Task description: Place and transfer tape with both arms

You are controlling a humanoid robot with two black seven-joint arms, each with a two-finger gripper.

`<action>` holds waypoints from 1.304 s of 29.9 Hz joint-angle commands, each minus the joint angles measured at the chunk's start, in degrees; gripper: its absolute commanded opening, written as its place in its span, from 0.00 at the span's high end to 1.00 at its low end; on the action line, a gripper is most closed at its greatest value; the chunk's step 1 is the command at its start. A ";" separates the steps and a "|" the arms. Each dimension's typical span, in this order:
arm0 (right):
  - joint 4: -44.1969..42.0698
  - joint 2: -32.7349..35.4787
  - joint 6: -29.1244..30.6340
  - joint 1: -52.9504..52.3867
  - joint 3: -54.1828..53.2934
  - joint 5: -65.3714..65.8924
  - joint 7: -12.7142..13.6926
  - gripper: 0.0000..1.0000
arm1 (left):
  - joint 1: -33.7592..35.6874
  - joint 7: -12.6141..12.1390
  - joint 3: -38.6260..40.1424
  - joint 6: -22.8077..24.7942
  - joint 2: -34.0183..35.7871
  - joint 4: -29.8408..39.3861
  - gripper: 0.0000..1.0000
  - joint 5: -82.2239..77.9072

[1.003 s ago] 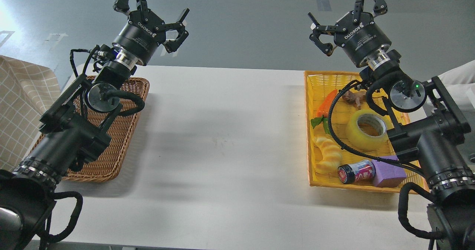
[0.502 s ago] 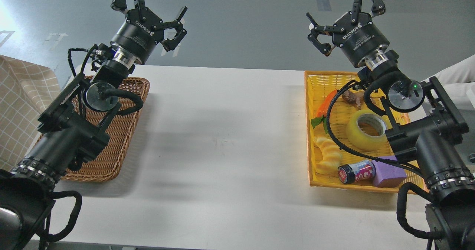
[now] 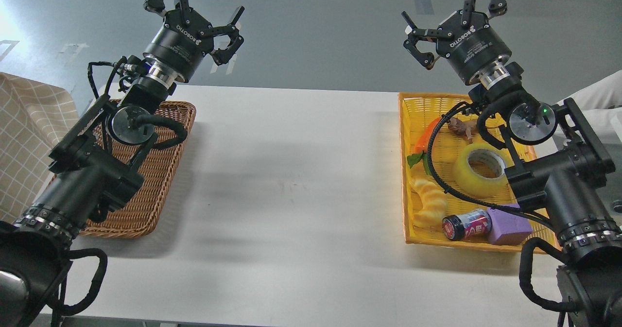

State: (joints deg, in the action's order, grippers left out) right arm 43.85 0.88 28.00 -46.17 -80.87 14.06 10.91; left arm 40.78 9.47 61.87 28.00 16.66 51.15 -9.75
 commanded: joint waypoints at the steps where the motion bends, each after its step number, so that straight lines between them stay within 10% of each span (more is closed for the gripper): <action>1: 0.01 0.00 0.00 0.03 0.01 0.00 -0.01 0.00 | 0.00 0.02 0.09 0.00 -0.05 0.00 0.02 0.00; 39: 0.01 -0.35 0.00 -0.32 0.36 0.27 0.16 0.00 | 0.18 0.02 0.27 0.00 -0.14 0.18 0.02 0.08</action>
State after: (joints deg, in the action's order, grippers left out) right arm 43.86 0.44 28.00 -46.25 -80.52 14.28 10.90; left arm 40.88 9.52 62.14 28.00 16.46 51.31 -9.66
